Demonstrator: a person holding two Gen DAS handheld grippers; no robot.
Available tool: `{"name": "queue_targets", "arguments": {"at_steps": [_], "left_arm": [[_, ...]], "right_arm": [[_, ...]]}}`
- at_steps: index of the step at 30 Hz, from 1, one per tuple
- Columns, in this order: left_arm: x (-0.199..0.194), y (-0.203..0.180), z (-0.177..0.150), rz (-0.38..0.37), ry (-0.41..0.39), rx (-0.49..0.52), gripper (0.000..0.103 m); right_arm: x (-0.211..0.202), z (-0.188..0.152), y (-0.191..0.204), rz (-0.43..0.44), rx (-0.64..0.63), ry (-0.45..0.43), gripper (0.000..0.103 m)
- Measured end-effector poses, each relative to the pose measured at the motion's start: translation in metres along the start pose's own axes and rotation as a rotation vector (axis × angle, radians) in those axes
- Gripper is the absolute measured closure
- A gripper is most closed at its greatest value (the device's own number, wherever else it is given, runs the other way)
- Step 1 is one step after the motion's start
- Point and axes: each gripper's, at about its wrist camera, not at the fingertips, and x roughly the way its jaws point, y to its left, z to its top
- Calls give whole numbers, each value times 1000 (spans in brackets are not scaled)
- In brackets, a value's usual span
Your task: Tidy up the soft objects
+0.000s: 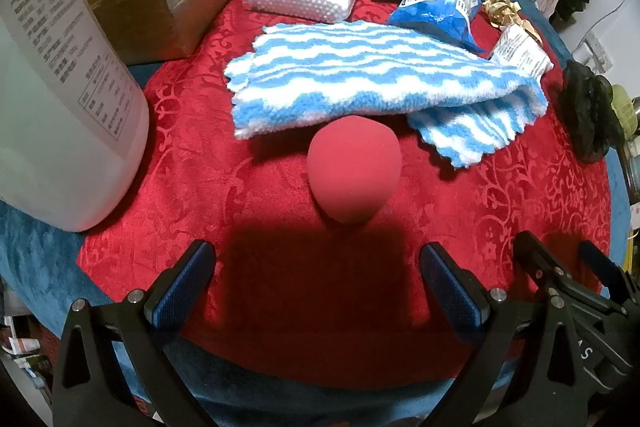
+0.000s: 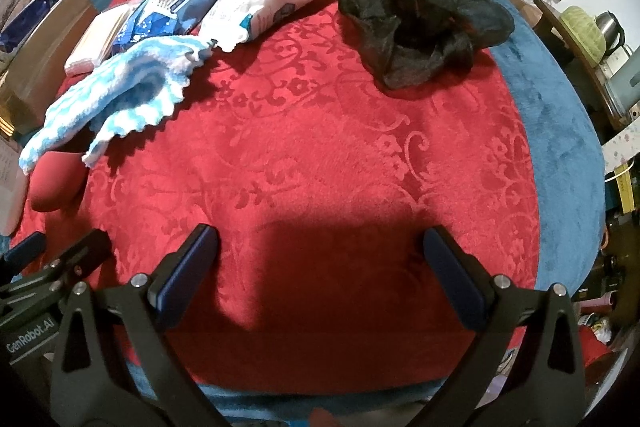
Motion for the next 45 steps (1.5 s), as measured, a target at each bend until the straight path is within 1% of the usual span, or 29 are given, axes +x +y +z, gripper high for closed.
{"name": "queue_targets", "arguments": {"at_steps": [5,8,12,13,16,18,20,22,26,28,29,31,34,37,38,39,40,41,42,43,45], "left_arm": [[0,-1,0,1,-1,1,0],[2,1,2,2,-2,-1,0],[1,2,4,0,-3,-16,0],[1,2,5,-3,-4,-22,0],[-6,7,6,-38,-17,-53,0],[-13,10,6,-73,-25,-75,0],[-20,11,5,-76,-40,-93,1],[-26,7,6,-84,-57,-93,1],[-33,-14,19,-95,-76,-31,1],[-38,-25,29,-94,-105,11,1],[-40,-30,38,-89,-121,31,1],[-41,-33,47,-78,-139,65,1],[-41,-45,64,-53,-153,145,1],[-34,-57,77,-31,-131,242,1],[-30,-61,80,-21,-123,267,1],[-25,-66,82,-13,-109,285,1],[-20,-70,84,-7,-90,302,1],[-15,-73,83,-8,-67,319,1],[-12,-75,82,-17,-55,333,1],[-10,-76,81,-23,-52,344,1],[-4,-79,80,-20,-48,366,6]], "right_arm": [[-2,-3,-2,4,16,-59,0],[-2,0,-3,5,4,-45,0],[-2,9,-1,-1,-14,3,0],[-3,11,-2,0,-19,1,0],[-13,14,-11,31,21,-33,0],[-24,19,-24,51,62,-77,0],[-35,27,-41,59,107,-130,0],[-41,37,-60,53,151,-166,0],[-35,59,-98,82,252,-162,0],[-27,69,-106,97,302,-149,0],[-24,73,-104,108,308,-151,0],[-24,84,-99,132,277,-174,0],[-23,98,-79,138,166,-205,0],[-9,105,-66,124,110,-169,1],[-4,106,-65,114,101,-154,10],[0,106,-63,109,95,-144,23],[0,105,-62,113,83,-140,52],[-1,100,-62,116,73,-134,68],[-2,97,-61,122,68,-132,73],[-4,95,-61,145,70,-146,81],[-12,91,-64,172,84,-178,82]]}}
